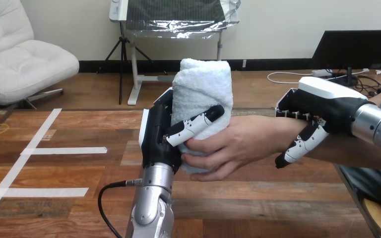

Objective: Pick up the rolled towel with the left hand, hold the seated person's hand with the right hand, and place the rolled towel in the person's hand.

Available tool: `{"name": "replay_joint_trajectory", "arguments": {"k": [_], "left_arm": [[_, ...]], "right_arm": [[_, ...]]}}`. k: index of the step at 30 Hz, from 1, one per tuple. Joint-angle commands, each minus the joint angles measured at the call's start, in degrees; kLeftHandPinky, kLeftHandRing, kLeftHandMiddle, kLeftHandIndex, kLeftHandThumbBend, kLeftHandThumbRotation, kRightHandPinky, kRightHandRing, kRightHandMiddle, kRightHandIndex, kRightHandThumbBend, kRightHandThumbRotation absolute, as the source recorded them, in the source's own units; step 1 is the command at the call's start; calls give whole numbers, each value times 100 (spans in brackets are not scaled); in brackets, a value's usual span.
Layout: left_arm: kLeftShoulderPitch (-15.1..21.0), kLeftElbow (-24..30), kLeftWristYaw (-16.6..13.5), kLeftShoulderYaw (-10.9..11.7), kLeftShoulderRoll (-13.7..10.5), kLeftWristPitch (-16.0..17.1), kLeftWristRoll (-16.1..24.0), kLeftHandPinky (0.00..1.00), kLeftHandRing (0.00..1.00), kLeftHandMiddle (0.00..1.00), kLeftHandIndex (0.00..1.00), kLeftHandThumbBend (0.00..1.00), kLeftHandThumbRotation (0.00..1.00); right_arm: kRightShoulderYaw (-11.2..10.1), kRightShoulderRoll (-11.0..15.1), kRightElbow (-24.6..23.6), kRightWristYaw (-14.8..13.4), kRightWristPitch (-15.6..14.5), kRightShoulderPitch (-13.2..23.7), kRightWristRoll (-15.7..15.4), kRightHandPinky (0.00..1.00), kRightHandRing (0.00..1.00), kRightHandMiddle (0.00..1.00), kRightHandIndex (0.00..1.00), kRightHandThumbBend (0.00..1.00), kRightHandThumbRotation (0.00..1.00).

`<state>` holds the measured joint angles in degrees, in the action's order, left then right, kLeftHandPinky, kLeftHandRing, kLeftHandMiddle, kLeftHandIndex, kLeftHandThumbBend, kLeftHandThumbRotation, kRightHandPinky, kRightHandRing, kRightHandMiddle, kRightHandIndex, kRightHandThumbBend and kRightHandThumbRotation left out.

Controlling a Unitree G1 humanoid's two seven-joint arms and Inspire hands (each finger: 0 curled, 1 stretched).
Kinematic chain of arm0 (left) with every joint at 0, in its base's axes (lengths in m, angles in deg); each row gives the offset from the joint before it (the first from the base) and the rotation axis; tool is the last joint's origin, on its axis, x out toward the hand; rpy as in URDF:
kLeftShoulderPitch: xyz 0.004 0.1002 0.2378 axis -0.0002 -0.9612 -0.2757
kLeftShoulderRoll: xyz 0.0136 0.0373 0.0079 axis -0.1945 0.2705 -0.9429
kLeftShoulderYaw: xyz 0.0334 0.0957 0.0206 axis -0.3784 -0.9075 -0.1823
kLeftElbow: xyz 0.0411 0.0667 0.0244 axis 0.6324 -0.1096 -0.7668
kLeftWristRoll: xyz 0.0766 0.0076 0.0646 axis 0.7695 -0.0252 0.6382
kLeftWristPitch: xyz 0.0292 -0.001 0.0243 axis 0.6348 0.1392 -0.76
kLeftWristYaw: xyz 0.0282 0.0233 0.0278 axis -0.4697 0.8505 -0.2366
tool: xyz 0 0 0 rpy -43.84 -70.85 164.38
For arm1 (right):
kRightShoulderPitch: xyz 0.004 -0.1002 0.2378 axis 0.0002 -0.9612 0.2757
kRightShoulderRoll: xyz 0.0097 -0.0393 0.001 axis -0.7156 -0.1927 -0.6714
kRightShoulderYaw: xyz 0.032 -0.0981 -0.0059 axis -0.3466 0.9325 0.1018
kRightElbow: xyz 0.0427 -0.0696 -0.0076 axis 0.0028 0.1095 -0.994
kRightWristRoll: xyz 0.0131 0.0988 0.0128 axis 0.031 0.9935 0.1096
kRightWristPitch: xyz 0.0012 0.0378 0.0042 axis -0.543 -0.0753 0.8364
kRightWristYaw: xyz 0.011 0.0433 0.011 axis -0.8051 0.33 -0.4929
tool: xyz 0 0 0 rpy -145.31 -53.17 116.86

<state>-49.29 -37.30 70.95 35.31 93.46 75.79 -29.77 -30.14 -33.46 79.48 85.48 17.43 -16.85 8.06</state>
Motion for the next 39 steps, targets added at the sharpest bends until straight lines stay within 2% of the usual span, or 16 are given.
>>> {"name": "replay_joint_trajectory", "arguments": {"k": [1,13,16,20,23,25,32,39], "left_arm": [[851,512,125,-103,1267,182,-76,28,33,39,43,71,0],[825,527,263,-104,1221,121,-128,28,34,40,43,73,0],[815,528,374,-119,1186,51,-156,30,37,44,46,72,0],[791,578,700,-104,1147,-115,-341,34,42,49,52,72,2],[751,660,873,-84,1143,-248,-497,38,46,53,57,74,10],[725,705,938,-82,1134,-303,-557,42,50,57,62,77,18],[614,881,1250,-60,1064,-448,-825,50,59,66,70,81,33],[528,1004,1365,-62,915,-460,-906,61,69,74,76,77,49]], "right_arm": [[-208,93,100,-54,-258,78,69,23,30,37,39,90,13],[-219,107,99,-42,-245,52,92,22,29,36,39,90,14],[-219,115,91,-15,-266,51,98,22,29,37,40,90,15],[-231,111,83,10,-303,48,124,22,29,37,40,90,17],[-232,118,75,19,-317,44,131,22,29,37,40,91,18],[-229,127,70,23,-317,41,130,23,30,38,40,91,20],[-250,165,-66,95,-437,-9,134,26,34,41,43,92,25],[-285,206,-220,208,-574,-68,132,31,39,45,46,97,39]]}}
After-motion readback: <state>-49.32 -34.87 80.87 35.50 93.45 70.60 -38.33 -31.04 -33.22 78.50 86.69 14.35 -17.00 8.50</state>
